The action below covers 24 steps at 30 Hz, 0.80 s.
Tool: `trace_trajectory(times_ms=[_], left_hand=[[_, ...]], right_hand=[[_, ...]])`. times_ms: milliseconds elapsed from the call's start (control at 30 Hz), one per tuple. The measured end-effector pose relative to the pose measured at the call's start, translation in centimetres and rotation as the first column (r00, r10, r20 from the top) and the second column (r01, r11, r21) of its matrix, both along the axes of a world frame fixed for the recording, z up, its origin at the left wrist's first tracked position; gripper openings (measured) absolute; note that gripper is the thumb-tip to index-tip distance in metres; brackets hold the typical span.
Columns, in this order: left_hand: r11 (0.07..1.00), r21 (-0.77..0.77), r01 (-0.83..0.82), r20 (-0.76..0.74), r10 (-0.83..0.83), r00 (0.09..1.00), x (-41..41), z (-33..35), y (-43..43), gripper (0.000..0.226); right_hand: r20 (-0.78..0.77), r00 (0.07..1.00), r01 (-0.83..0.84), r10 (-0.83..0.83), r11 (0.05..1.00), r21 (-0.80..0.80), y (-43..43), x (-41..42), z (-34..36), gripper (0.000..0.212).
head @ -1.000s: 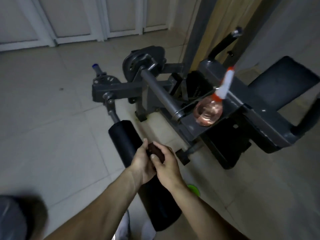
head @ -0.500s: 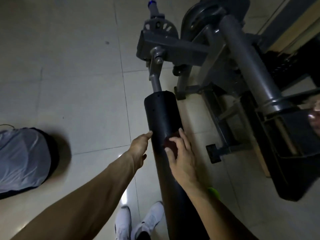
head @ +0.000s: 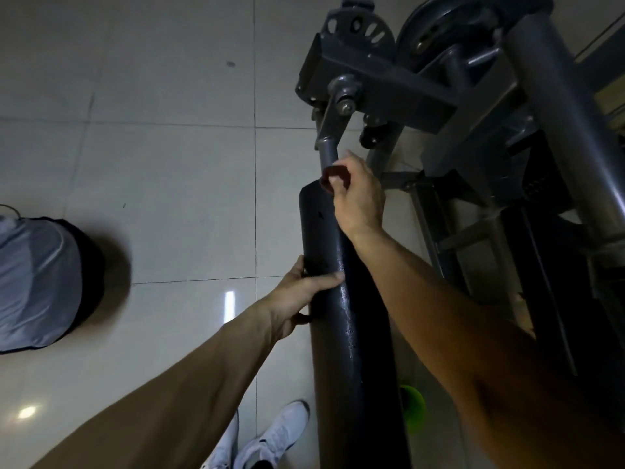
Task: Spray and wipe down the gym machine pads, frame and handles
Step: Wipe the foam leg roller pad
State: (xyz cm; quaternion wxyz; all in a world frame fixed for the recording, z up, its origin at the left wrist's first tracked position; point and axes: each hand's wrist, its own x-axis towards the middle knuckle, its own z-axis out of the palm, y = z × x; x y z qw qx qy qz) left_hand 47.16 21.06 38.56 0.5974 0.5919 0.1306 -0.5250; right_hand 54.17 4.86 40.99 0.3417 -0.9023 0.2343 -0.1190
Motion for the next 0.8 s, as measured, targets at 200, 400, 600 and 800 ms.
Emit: trace_trajectory(times_ms=[200,400,600,800], left_hand=[[0.998,0.029,-0.050,0.154,0.045,0.987,-0.8,-0.2,-1.0,0.083],[0.998,0.020,-0.067,0.179,0.063,0.982,-0.9,0.0,-1.3,0.080],[0.995,0.062,-0.084,0.209,0.069,0.975,-1.1,-0.1,-1.7,0.084],[0.992,0.092,-0.091,0.212,0.070,0.975,-1.3,-0.7,-1.9,0.091]], right_hand=[[-0.021,0.985,-0.172,0.171,0.980,-0.099,-0.8,-3.8,-0.3,0.034],[-0.068,0.927,-0.375,0.369,0.919,-0.122,-0.6,-12.3,-0.9,0.042],[-0.051,0.941,-0.333,0.334,0.891,-0.310,-2.0,-5.1,-0.9,0.036],[-0.108,0.975,-0.220,0.194,0.910,-0.351,-0.3,1.1,-0.2,0.028]])
